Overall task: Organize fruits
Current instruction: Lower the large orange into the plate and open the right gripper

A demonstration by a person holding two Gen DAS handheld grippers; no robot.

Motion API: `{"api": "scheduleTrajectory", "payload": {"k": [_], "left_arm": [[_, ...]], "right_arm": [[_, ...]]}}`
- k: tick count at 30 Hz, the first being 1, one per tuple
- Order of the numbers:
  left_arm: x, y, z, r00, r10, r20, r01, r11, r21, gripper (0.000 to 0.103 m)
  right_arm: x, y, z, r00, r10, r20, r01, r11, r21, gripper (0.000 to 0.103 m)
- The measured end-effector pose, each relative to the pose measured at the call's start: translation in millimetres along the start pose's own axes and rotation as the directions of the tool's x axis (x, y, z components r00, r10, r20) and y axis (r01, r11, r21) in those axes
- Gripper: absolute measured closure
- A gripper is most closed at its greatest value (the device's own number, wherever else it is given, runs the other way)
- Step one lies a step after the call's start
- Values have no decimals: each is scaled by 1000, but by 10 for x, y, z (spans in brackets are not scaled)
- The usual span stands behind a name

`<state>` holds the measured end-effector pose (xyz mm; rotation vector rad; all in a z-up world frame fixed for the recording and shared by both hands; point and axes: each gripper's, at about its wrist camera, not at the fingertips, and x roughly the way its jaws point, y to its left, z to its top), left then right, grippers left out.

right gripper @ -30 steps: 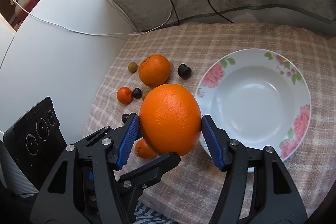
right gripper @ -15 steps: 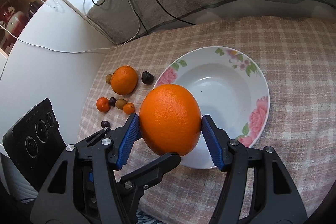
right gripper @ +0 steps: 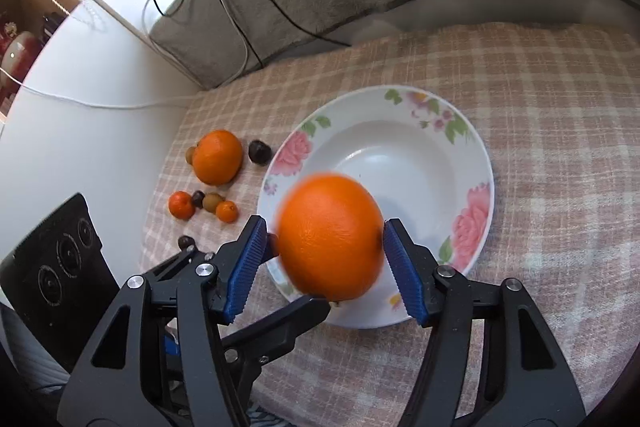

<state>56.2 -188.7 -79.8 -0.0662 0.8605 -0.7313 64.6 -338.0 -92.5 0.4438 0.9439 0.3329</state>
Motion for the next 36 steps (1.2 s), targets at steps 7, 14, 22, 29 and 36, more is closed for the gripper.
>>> {"api": "scheduleTrajectory", "payload": {"k": [7,14,22,29,36], "left_arm": [[-68,68,-39,1000,12,8,-11,1000,-18,47],[-225,124,-78,999,31,42,-30,999,-15,47],[-457,324,-111,993,82,86,-79,996,-39,45],[-721,668,-204,979,177,103,-169,982,-79,45],[-983,1092,-325,953,283,109,-266,953,-148,45]], "right_arm": [[-173,126,53,998,-34,61,37,998,-49,38],[-169,232,14,994,-63,85,71,993,-94,32],[-182,387,7,986,-84,142,106,983,-150,22],[-123,556,2,982,-96,164,130,969,-210,22],[37,796,-29,983,-90,157,135,943,-303,22]]}}
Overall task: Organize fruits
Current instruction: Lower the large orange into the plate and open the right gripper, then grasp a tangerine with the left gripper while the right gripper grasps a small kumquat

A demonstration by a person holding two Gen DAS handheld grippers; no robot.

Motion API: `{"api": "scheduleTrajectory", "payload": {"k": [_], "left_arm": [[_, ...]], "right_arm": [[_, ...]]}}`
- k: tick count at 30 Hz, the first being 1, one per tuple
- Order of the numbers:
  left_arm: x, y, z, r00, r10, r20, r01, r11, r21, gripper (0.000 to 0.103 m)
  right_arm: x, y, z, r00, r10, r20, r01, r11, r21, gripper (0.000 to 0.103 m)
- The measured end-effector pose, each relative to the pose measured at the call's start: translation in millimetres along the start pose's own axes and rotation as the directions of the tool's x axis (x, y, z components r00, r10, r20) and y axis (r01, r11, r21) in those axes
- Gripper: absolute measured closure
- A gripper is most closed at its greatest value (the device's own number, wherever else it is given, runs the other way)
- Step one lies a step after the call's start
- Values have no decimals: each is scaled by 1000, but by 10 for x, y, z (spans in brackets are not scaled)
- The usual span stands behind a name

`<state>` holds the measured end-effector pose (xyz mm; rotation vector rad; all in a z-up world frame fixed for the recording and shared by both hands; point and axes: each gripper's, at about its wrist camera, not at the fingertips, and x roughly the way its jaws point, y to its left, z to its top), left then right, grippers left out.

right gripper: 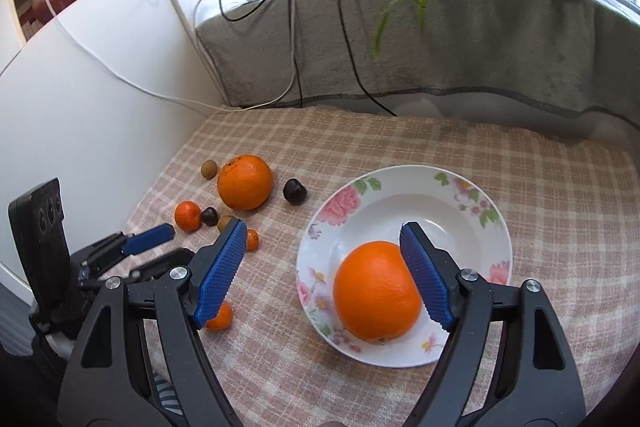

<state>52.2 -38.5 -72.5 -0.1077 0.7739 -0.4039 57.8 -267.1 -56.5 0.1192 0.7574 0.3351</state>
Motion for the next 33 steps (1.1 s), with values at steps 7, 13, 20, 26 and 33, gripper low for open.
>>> {"api": "scheduleTrajectory", "payload": {"k": [7,13,20,26,33], "left_arm": [[-48,461,-41,998,61,-8,-62,995,-76,45],[14,699,-49,997,73,-29,-76,991,-114,45],[92,893,-42,997,56,-56,-64,987,-149,56],[174,956,-7,996,44,-74,-56,984,-170,60],[235,978,-13,996,33,-87,-47,984,-174,63]], "right_arm": [[215,378,10,999,15,-32,-19,991,-130,22],[485,650,-3,996,29,-90,-46,979,-200,26],[858,840,-66,981,20,-191,-70,964,-258,48],[1092,913,-115,968,1,-250,-76,954,-290,55],[1257,932,-151,959,-16,-283,-74,949,-305,60]]}}
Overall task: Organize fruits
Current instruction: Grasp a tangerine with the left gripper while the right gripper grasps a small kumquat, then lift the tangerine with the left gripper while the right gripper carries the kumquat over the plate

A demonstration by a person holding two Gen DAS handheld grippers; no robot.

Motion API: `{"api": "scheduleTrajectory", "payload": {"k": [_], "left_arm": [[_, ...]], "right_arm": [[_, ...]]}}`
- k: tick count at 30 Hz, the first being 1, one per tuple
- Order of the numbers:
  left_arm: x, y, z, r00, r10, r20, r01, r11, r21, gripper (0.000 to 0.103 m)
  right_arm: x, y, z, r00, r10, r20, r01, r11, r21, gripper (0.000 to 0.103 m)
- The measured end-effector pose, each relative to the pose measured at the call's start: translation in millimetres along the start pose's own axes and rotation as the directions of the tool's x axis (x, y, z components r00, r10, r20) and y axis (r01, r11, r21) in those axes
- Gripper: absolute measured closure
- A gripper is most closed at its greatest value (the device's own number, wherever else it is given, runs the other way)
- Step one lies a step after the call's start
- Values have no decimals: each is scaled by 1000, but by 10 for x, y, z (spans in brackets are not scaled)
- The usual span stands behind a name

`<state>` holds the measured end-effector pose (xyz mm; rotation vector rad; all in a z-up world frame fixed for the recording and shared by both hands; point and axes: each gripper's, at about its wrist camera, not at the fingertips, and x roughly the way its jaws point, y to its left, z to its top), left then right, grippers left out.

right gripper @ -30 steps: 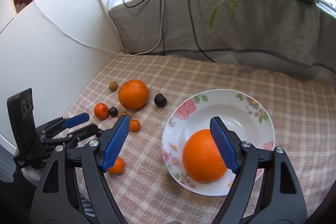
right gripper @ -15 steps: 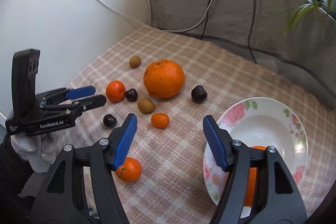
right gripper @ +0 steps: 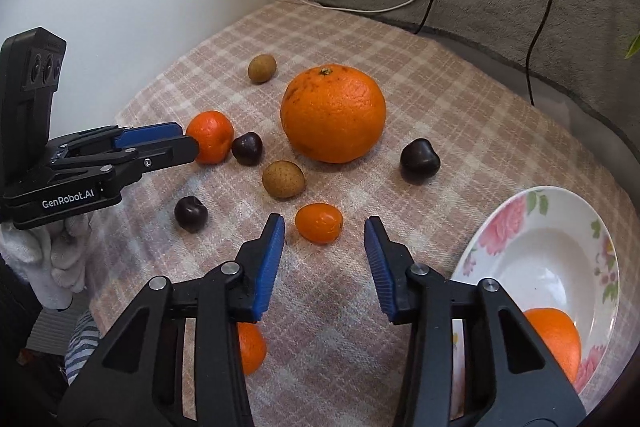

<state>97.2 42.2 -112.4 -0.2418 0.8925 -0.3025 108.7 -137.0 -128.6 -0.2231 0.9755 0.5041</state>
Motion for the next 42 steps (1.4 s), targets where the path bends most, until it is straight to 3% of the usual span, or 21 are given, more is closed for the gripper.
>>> {"api": "scheduleTrajectory", "payload": {"k": [18,24,42], "left_arm": [[97,2,44,1000,-23,-19,23,1000,2,63],[150,7,62,999,-40,-28,40,999,-12,65],[39,48,54,999,-41,10,41,999,-36,69]], "right_arm": [[245,65,41,998,5,-61,-5,1000,-11,67],[251,74,53,998,5,-60,-6,1000,-18,73],[146,18,53,1000,9,-28,-9,1000,3,74]]}}
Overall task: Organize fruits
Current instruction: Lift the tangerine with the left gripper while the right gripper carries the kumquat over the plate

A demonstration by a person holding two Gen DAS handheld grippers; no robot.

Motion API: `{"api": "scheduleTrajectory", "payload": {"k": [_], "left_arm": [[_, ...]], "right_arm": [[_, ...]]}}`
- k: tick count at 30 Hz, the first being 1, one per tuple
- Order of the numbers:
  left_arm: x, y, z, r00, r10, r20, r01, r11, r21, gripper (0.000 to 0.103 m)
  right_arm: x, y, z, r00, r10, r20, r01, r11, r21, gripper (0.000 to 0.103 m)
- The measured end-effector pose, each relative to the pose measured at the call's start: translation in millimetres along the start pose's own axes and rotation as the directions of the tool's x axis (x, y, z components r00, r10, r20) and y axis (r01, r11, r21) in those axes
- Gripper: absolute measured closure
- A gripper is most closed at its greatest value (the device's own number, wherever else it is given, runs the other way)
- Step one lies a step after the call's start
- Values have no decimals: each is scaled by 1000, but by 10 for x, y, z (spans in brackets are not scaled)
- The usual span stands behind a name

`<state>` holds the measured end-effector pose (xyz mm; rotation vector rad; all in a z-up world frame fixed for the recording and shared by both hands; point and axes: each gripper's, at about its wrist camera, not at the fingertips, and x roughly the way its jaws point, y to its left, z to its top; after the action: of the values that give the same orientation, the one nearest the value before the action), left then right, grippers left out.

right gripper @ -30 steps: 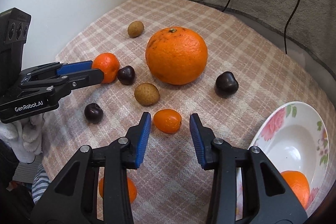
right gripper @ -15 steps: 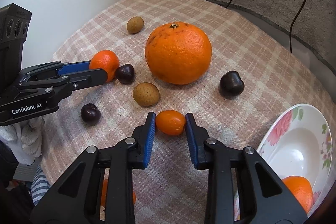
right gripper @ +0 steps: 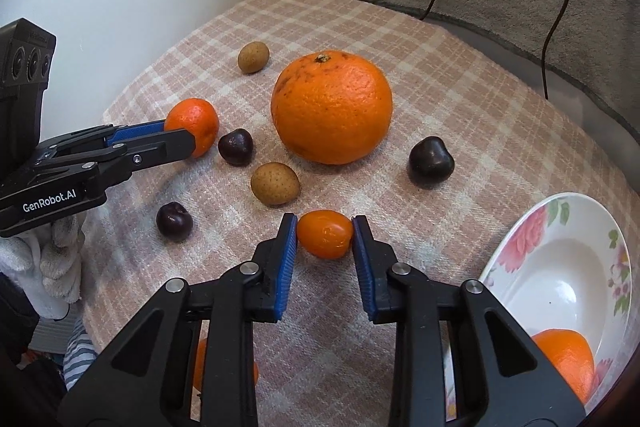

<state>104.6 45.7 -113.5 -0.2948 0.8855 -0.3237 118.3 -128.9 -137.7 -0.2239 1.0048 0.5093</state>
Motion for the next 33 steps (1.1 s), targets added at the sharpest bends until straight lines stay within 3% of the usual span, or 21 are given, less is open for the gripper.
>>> {"api": "scheduleTrajectory", "payload": {"k": [15,25,33], "left_arm": [[-146,-391,34,999,-36,36,33,997,63,69],[-61,-840,50,995,-101,27,97,987,127,69],[81,-1226,24,990,-141,-3,139,974,181,69]], "right_arm": [[-661,-268,-118,989,-28,146,19,998,63,74],[-1119,-805,-419,971,-124,203,86,979,185,74],[-1286,-1228,-723,961,-189,201,127,950,284,74]]}}
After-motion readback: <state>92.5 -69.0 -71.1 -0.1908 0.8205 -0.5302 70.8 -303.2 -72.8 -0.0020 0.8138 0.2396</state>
